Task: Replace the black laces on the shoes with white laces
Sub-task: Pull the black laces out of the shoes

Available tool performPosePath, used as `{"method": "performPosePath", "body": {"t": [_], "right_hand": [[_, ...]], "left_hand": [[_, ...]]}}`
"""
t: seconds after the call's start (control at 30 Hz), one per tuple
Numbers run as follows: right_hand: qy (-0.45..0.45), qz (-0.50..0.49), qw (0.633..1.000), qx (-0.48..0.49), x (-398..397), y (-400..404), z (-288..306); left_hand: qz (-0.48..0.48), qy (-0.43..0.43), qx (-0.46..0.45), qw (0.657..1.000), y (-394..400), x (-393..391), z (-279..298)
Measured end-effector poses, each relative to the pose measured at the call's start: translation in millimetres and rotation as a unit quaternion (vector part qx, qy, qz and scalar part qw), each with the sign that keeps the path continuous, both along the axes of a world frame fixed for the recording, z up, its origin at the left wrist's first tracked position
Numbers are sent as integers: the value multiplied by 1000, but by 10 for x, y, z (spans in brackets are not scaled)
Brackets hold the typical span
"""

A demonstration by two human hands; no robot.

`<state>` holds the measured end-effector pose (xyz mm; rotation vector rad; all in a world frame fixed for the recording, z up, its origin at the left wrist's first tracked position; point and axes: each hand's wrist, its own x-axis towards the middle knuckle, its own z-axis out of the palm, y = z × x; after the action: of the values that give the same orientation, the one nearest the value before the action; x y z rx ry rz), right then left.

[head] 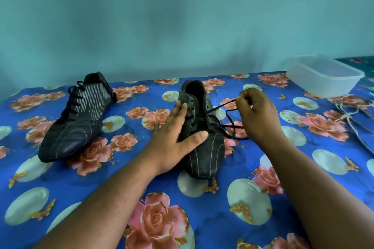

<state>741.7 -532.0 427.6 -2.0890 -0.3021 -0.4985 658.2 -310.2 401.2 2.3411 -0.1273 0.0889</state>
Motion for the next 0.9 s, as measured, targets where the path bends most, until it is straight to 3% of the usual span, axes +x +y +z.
{"method": "performPosePath", "body": {"t": [0.2, 0.43, 0.7, 0.9], "right_hand": [[-1, -87, 996, 36, 100, -91, -26], [47, -106, 993, 29, 150, -149, -55], [2, 105, 990, -96, -74, 98, -132], [-8, 157, 980, -120, -92, 101, -95]], "left_hand": [[-2, 3, -1, 1000, -4, -3, 9], [-2, 5, -1, 1000, -14, -6, 16], [3, 9, -3, 1000, -21, -19, 30], [4, 8, -4, 1000, -22, -11, 21]]}}
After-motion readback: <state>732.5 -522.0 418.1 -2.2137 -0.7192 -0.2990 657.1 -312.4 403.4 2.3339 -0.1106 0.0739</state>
